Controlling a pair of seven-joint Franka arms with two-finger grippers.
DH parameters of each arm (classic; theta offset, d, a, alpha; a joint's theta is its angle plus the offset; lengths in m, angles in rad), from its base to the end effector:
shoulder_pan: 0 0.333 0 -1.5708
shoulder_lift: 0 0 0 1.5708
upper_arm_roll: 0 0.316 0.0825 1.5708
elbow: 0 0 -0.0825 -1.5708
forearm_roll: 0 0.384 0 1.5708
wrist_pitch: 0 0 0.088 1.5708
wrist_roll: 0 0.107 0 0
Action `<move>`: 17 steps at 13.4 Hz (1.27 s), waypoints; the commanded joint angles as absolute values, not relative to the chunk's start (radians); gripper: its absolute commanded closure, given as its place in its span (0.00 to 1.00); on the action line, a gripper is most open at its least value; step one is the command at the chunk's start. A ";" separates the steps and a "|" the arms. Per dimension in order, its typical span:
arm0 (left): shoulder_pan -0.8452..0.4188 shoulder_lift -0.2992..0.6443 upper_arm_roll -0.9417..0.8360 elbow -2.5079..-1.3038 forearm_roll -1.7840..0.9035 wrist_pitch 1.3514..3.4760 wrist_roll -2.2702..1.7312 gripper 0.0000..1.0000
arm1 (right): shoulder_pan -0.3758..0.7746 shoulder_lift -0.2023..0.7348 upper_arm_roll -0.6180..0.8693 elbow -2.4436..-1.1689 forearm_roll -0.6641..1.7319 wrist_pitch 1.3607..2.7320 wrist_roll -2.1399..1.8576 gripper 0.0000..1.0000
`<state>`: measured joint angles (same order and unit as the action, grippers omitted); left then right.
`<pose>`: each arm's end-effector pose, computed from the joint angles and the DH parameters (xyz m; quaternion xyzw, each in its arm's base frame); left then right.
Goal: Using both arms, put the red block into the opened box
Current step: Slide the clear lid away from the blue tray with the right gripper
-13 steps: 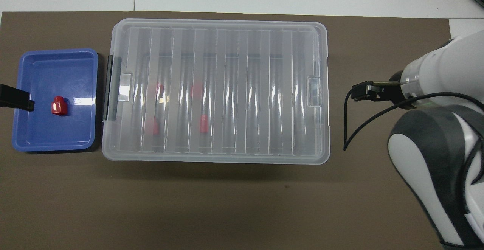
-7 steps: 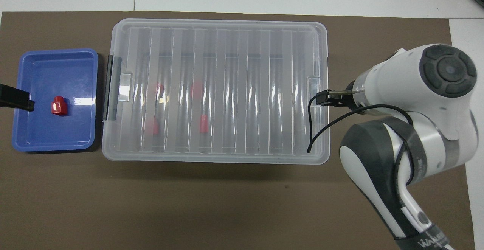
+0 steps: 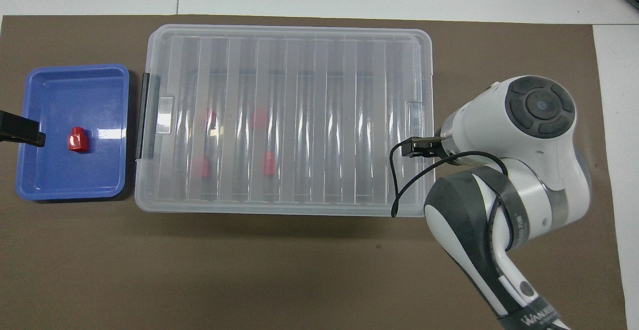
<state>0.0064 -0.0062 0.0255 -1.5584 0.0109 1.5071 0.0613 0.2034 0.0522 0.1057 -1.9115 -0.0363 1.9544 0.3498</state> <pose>0.5457 0.0187 0.6283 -0.9996 0.0145 0.0228 0.0043 0.5460 0.1710 0.4658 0.9998 -0.0135 0.0003 0.0147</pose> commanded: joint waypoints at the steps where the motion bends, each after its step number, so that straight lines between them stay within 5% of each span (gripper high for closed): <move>1: 0.003 -0.029 0.028 -1.583 0.018 1.516 0.051 0.00 | 0.193 0.021 0.106 -1.945 -0.054 1.941 0.318 0.05; 17: 0.008 -0.032 0.031 -1.595 0.018 1.525 0.051 0.00 | -0.084 0.021 0.100 -1.934 -0.069 1.858 -0.357 0.00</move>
<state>0.0064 -0.0062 0.0257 -1.5604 0.0109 1.5072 0.0609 -0.0483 0.0442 0.0937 -1.9218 -0.0575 1.8801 -0.2558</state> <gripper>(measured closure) 0.000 0.013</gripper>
